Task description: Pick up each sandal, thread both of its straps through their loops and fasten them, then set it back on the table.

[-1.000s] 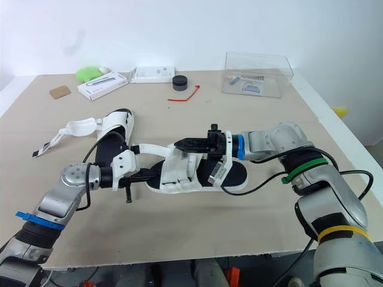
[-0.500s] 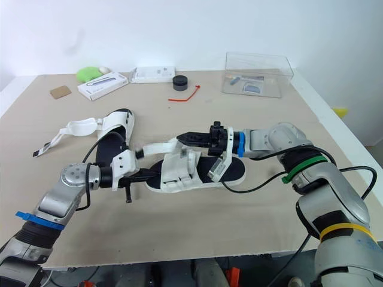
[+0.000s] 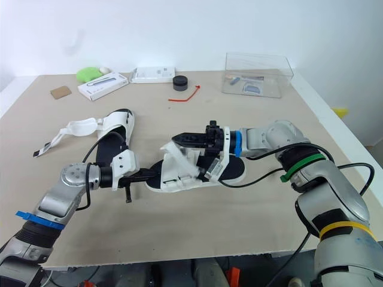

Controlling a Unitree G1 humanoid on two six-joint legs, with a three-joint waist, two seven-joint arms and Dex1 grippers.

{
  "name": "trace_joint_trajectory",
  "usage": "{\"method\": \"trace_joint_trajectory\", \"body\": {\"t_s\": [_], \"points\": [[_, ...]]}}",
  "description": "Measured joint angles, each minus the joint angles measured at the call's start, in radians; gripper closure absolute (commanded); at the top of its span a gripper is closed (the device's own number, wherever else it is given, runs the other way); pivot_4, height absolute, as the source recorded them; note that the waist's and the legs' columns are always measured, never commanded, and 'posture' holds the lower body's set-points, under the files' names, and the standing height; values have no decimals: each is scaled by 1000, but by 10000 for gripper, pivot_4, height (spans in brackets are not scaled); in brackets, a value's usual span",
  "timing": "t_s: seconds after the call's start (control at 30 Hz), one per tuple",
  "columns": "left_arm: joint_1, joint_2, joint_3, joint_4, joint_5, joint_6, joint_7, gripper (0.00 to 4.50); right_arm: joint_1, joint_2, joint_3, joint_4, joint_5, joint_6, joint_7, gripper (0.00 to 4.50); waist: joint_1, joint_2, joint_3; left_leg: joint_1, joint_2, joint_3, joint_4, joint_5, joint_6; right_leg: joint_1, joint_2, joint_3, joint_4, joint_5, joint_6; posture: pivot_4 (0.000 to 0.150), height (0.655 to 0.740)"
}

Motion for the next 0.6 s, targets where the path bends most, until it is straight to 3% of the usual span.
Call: {"method": "trace_joint_trajectory", "body": {"t_s": [0.23, 0.37, 0.43, 0.47, 0.5, 0.57, 0.6], "points": [[0, -1, -1, 2, 0, 0, -1, 45000, 30, -30, 1, -55, 197, -131, 315, 43949, 0, 0, 0, 0, 0, 1, 0, 0, 0, 0, 0, 0, 0, 1, 0, 1500, 7261], [-2, -4, -3, 7, 1, 0, -1, 45000, 29, -34, 5, 61, 402, -189, 478, 33497, 0, 0, 0, 3, 0, 0, 0, 0, 1, 4, 0, 0, -1, 1, 0, 1500, 7261], [-6, -9, -10, 10, 2, -1, 0, 45000, 50, -84, 103, 106, 748, -183, 700, 24748, 1, 0, 0, 5, 0, -1, 0, 0, 1, 7, -1, -1, -2, 1, 0, 1500, 7261], [-5, -9, -11, 11, 2, -1, -1, 45000, 63, -100, 124, 99, 833, -167, 756, 22832, 2, 0, 0, 7, 0, -3, 0, -1, 3, 10, -1, -3, -3, 0, -1, 1500, 7261], [-6, -9, -13, 12, 2, -1, -1, 45000, 126, -168, 187, -4, 1139, -56, 976, 15821, 3, 0, 0, 10, 0, -3, 0, -3, 7, 13, -1, -3, -3, -1, 0, 1500, 7261], [-7, -7, -12, 12, 2, -1, -4, 45000, 204, -227, 211, -139, 1422, 109, 1185, 8490, 3, 0, 0, 11, 0, -3, 0, -5, 10, 14, -6, -3, -3, -3, 0, 1500, 7261], [-5, -5, -10, 13, 2, -1, -6, 45000, 272, -278, 208, -301, 1679, 325, 1371, 3551, 3, 1, 0, 11, 1, -3, 0, -5, 10, 14, -7, -4, -2, -4, 0, 1500, 7261]]}}
